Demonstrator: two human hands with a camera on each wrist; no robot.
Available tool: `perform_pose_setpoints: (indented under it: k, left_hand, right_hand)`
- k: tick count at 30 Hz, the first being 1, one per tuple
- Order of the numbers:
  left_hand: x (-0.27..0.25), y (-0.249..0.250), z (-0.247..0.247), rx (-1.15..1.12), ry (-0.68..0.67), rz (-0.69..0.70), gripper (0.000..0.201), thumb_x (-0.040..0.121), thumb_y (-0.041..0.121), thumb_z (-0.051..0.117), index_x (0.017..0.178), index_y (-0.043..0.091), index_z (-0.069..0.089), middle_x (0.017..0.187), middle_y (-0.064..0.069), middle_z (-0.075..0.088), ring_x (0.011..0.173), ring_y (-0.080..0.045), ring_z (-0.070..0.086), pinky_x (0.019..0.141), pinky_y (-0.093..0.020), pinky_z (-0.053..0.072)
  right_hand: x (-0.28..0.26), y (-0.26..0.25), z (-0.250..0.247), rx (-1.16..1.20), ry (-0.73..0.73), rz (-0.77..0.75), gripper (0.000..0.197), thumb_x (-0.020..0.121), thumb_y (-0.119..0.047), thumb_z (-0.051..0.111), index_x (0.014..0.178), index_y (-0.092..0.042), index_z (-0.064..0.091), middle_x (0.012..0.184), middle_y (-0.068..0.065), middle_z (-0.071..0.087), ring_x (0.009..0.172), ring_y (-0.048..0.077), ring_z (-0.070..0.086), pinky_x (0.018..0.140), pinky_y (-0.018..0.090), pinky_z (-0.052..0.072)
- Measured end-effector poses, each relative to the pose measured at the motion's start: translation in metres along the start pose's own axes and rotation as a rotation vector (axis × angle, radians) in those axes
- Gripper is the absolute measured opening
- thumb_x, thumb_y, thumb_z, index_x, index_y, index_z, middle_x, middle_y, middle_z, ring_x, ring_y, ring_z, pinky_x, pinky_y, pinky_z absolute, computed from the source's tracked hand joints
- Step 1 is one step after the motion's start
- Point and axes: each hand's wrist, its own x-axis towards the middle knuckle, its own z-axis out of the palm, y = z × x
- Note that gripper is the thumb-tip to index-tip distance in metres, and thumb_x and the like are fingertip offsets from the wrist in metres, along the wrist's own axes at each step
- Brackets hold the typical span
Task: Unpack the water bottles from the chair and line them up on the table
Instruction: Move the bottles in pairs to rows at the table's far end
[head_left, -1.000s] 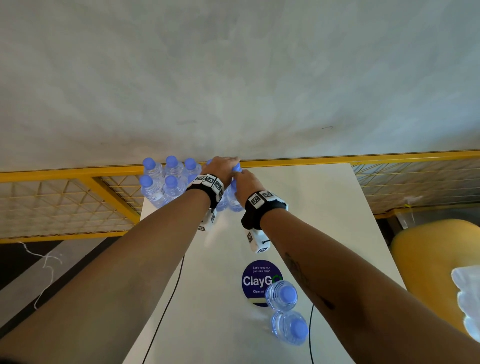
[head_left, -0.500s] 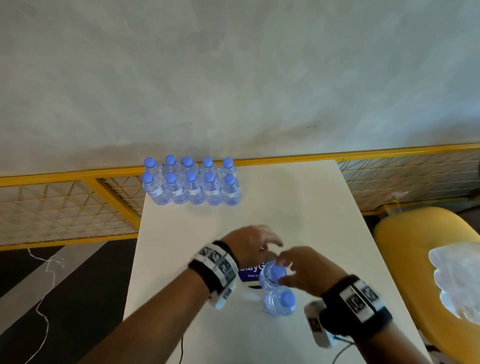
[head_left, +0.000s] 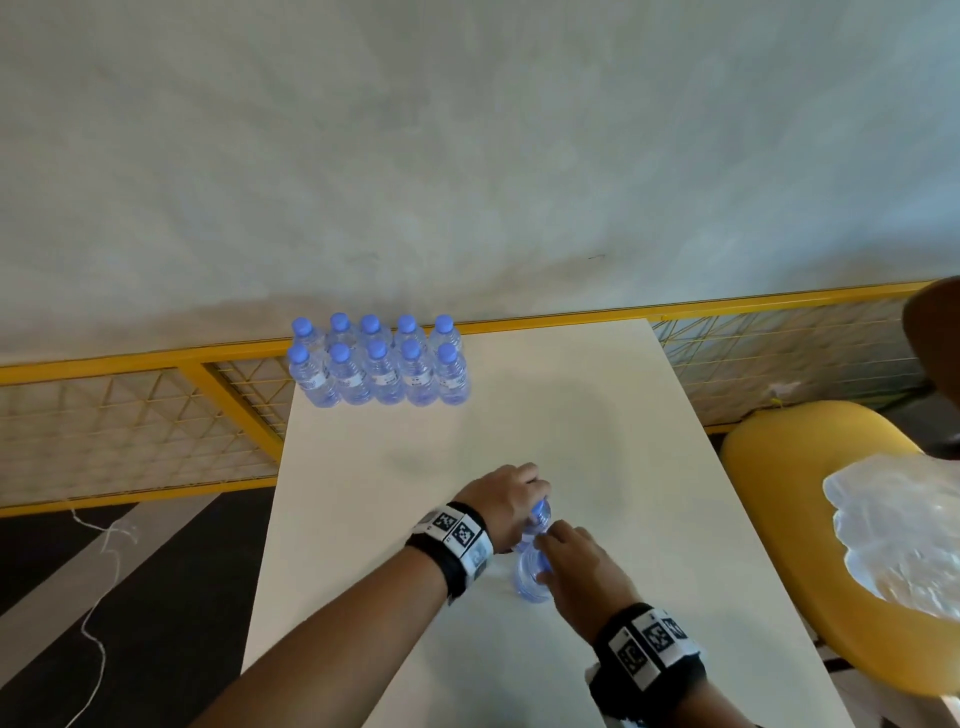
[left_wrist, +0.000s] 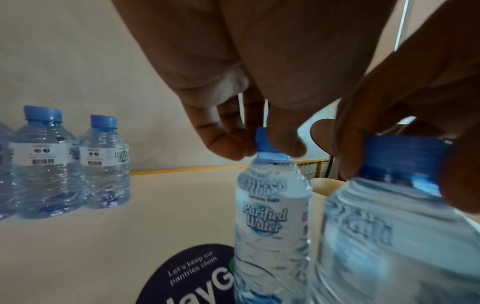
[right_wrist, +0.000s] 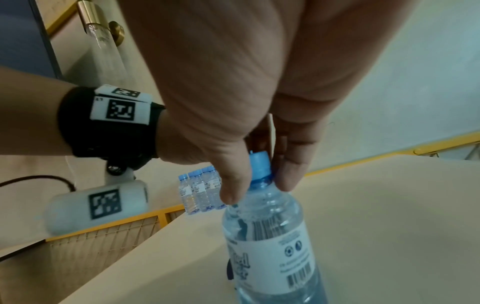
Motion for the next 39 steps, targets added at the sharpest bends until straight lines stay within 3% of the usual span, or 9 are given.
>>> perform_pose_setpoints:
  k: [3, 6, 17, 20, 23, 30, 33, 36, 39]
  left_hand:
    - [0.014, -0.011, -0.015, 0.043, 0.066, 0.022, 0.021, 0.090, 0.024, 0.072, 0.108, 0.019, 0.064, 0.103, 0.003, 0.054, 0.098, -0.022, 0.054, 0.077, -0.043, 0.057]
    - [0.037, -0.025, -0.047, 0.170, 0.146, 0.044, 0.026, 0.091, 0.038, 0.071, 0.112, 0.024, 0.065, 0.103, 0.009, 0.058, 0.099, -0.020, 0.053, 0.071, -0.037, 0.052]
    - [0.143, -0.115, -0.144, 0.295, 0.196, -0.195, 0.023, 0.096, 0.034, 0.064, 0.118, 0.027, 0.065, 0.111, 0.006, 0.060, 0.114, -0.026, 0.050, 0.082, -0.041, 0.049]
    - [0.165, -0.140, -0.148, 0.269, 0.191, -0.268, 0.023, 0.097, 0.032, 0.065, 0.121, 0.033, 0.065, 0.118, 0.011, 0.060, 0.120, -0.024, 0.048, 0.091, -0.045, 0.048]
    - [0.180, -0.162, -0.149, 0.236, 0.150, -0.314, 0.023, 0.097, 0.033, 0.066, 0.120, 0.033, 0.064, 0.122, 0.011, 0.061, 0.120, -0.023, 0.048, 0.092, -0.047, 0.049]
    - [0.188, -0.191, -0.131, 0.224, 0.134, -0.325, 0.019, 0.098, 0.028, 0.067, 0.116, 0.033, 0.065, 0.115, 0.009, 0.060, 0.116, -0.024, 0.049, 0.085, -0.044, 0.050]
    - [0.186, -0.197, -0.131, 0.188, 0.145, -0.318, 0.022, 0.097, 0.027, 0.067, 0.118, 0.032, 0.065, 0.116, 0.008, 0.060, 0.117, -0.025, 0.051, 0.085, -0.042, 0.050]
    - [0.175, -0.196, -0.131, 0.124, 0.167, -0.338, 0.037, 0.096, 0.032, 0.068, 0.133, 0.029, 0.062, 0.127, 0.004, 0.063, 0.126, -0.027, 0.051, 0.095, -0.045, 0.050]
    - [0.137, -0.181, -0.123, 0.034, 0.324, -0.313, 0.048, 0.093, 0.033, 0.067, 0.140, 0.023, 0.059, 0.132, -0.002, 0.062, 0.127, -0.029, 0.050, 0.098, -0.047, 0.050]
  right_hand:
    - [-0.004, 0.001, 0.005, 0.007, 0.039, 0.009, 0.030, 0.078, -0.025, 0.076, 0.105, -0.025, 0.064, 0.100, -0.007, 0.059, 0.088, 0.018, 0.061, 0.070, 0.026, 0.053]
    - [-0.004, 0.004, 0.011, 0.000, 0.027, -0.010, 0.022, 0.086, -0.024, 0.065, 0.107, -0.026, 0.061, 0.105, -0.008, 0.055, 0.093, 0.016, 0.057, 0.076, 0.024, 0.051]
    - [0.006, 0.004, -0.018, 0.178, 0.056, -0.032, 0.026, 0.091, -0.030, 0.060, 0.117, -0.030, 0.056, 0.116, -0.018, 0.049, 0.106, 0.005, 0.047, 0.082, 0.010, 0.039]
    - [0.021, 0.006, -0.029, 0.210, 0.083, -0.031, 0.028, 0.091, -0.028, 0.060, 0.119, -0.029, 0.056, 0.118, -0.018, 0.050, 0.105, 0.005, 0.048, 0.084, 0.012, 0.042]
    - [0.038, 0.010, -0.034, 0.205, 0.115, -0.023, 0.028, 0.088, -0.025, 0.065, 0.114, -0.032, 0.056, 0.112, -0.019, 0.050, 0.099, 0.005, 0.049, 0.081, 0.013, 0.046]
    - [0.087, 0.013, -0.052, 0.175, 0.211, -0.031, 0.033, 0.078, -0.013, 0.073, 0.103, -0.029, 0.059, 0.101, -0.016, 0.054, 0.088, 0.008, 0.053, 0.071, 0.019, 0.053]
    - [0.110, 0.011, -0.063, 0.162, 0.266, -0.049, 0.032, 0.074, -0.011, 0.076, 0.100, -0.024, 0.063, 0.097, -0.010, 0.058, 0.082, 0.015, 0.057, 0.069, 0.023, 0.052]
    - [0.134, 0.007, -0.076, 0.169, 0.287, -0.084, 0.028, 0.077, -0.010, 0.075, 0.103, -0.018, 0.066, 0.097, -0.003, 0.061, 0.083, 0.021, 0.059, 0.073, 0.028, 0.052]
    - [0.167, 0.011, -0.085, 0.203, 0.269, -0.063, 0.030, 0.079, -0.011, 0.073, 0.108, -0.016, 0.067, 0.104, 0.000, 0.063, 0.093, 0.024, 0.060, 0.083, 0.031, 0.049]
